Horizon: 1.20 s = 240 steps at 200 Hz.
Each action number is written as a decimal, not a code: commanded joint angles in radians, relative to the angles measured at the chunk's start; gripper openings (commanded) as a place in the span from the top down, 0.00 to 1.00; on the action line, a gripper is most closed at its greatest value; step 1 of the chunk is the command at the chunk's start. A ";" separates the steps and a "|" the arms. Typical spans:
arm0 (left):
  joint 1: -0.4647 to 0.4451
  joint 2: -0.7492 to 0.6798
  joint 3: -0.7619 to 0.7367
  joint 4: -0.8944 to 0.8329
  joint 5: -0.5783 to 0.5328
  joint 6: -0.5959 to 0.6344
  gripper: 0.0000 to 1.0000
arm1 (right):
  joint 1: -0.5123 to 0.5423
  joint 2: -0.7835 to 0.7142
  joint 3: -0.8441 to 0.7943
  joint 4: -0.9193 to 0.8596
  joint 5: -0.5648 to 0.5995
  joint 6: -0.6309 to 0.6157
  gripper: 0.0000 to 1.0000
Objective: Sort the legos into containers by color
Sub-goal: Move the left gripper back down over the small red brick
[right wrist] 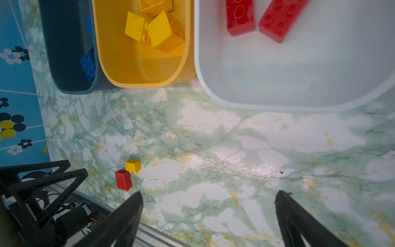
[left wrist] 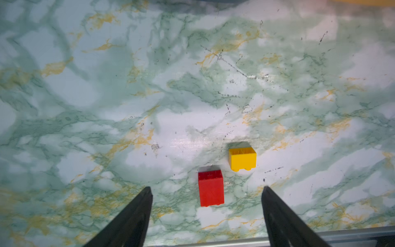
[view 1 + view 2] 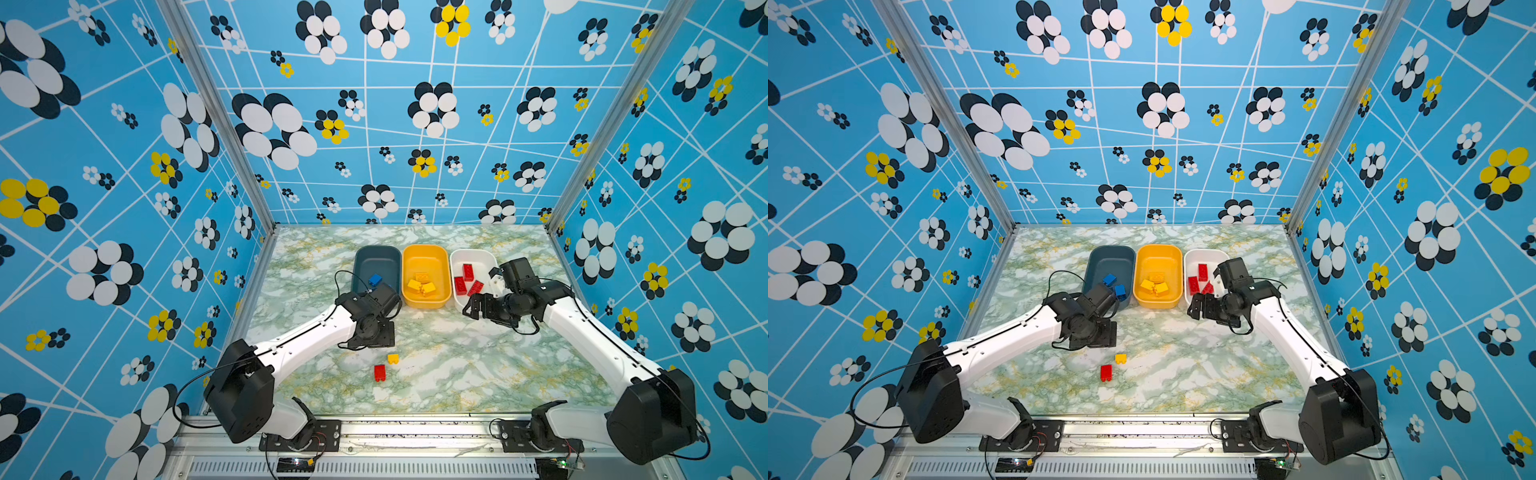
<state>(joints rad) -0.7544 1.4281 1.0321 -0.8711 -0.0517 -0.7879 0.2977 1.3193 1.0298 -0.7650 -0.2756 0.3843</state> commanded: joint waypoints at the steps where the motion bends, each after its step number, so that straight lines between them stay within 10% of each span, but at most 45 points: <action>1: -0.030 -0.038 -0.040 -0.046 0.007 -0.065 0.18 | -0.002 0.019 0.039 0.006 -0.028 -0.026 0.02; 240: -0.169 0.116 -0.211 0.160 0.052 -0.240 0.42 | 0.022 0.057 0.064 -0.018 -0.056 -0.060 0.03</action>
<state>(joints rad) -0.9123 1.5249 0.8402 -0.7143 -0.0048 -1.0111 0.3119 1.3983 1.0878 -0.7670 -0.3275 0.3355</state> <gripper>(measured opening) 0.592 0.975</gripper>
